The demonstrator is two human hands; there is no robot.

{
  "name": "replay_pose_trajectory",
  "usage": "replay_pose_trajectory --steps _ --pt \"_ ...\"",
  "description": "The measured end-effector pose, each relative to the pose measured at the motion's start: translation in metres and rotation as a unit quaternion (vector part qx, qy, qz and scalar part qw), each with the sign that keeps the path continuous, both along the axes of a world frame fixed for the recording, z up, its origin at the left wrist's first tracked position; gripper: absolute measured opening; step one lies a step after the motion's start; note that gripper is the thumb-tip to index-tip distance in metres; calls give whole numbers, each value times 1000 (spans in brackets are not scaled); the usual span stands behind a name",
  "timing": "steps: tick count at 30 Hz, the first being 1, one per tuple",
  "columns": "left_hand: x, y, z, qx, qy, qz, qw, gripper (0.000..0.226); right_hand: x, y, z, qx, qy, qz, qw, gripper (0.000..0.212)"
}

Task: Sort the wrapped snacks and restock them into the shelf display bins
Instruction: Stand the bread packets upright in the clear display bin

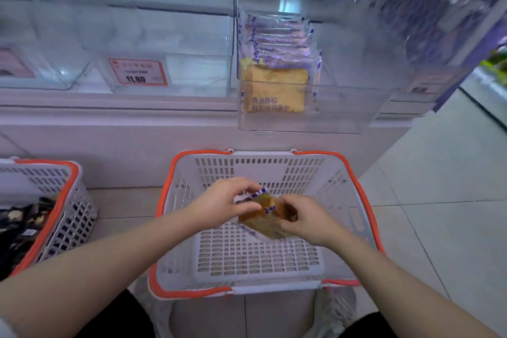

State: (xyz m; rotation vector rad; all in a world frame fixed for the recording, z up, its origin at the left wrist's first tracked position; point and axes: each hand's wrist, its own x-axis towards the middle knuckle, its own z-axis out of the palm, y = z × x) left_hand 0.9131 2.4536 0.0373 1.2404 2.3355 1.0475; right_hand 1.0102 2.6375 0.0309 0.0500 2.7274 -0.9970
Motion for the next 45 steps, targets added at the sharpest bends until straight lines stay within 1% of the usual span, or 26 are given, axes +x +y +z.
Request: replay_pose_trajectory --steps 2,5,7,9,11,12,13,15,16,17,19,22,24,26,28,29,30,32,33,36,38,39,42,43,45 --pt "5 -3 12 37 -24 30 999 15 1 -2 15 -3 27 -9 1000 19" --pt "8 -5 30 79 -52 69 993 3 2 -4 37 -21 77 -28 996 30" --pt "12 -4 47 126 -83 102 983 6 8 -5 57 -60 122 -57 989 33" --pt "13 -3 59 197 -154 143 958 7 8 -2 68 -78 174 -90 978 29" --pt "16 0 73 271 -221 183 919 14 13 5 83 -69 240 -152 956 24" --pt "17 0 80 306 -254 201 896 16 16 9 89 -102 259 -199 940 22" --pt "17 0 86 337 -282 213 873 18 18 12 95 -159 267 -242 919 22" --pt "15 -2 96 374 -318 226 842 17 20 14 103 -302 251 -289 873 21" --pt "14 -4 100 384 -331 229 831 16 21 13 105 -355 234 -299 855 20" --pt "13 -4 102 393 -344 232 821 16 20 11 106 -384 217 -302 845 18" --pt "13 -4 107 405 -362 241 804 15 19 8 110 -395 196 -294 848 17" --pt "12 -4 110 407 -359 264 797 14 14 9 116 -385 201 -296 850 20" --pt "11 -2 112 401 -353 269 802 16 10 11 120 -398 222 -326 829 20" --pt "11 4 116 402 -357 268 799 18 6 11 122 -444 225 -353 792 18" --pt "9 12 123 430 -380 266 774 18 1 10 125 -474 211 -360 775 15" --pt "7 16 128 446 -391 263 761 19 -3 10 128 -484 206 -354 773 13" --pt "4 19 132 455 -395 260 754 21 -6 12 131 -491 204 -341 775 11" --pt "-5 24 143 457 -386 244 763 23 -11 20 142 -494 204 -295 792 9" --pt "-10 27 149 461 -382 228 768 20 -14 26 149 -482 204 -263 810 12" --pt "-24 38 167 473 -375 184 776 14 -26 39 169 -401 207 -175 875 22" --pt "-36 46 178 470 -355 174 789 14 -36 49 185 -357 217 -160 895 23" --pt "-43 49 184 462 -331 173 804 14 -42 55 193 -342 229 -158 898 24" --pt "-69 54 202 406 -218 171 871 12 -59 80 219 -302 283 -181 892 32" --pt "-79 55 208 380 -183 167 891 15 -63 91 227 -278 296 -191 893 38" --pt "-99 56 216 300 -92 170 934 21 -71 109 239 -228 293 -189 909 41"
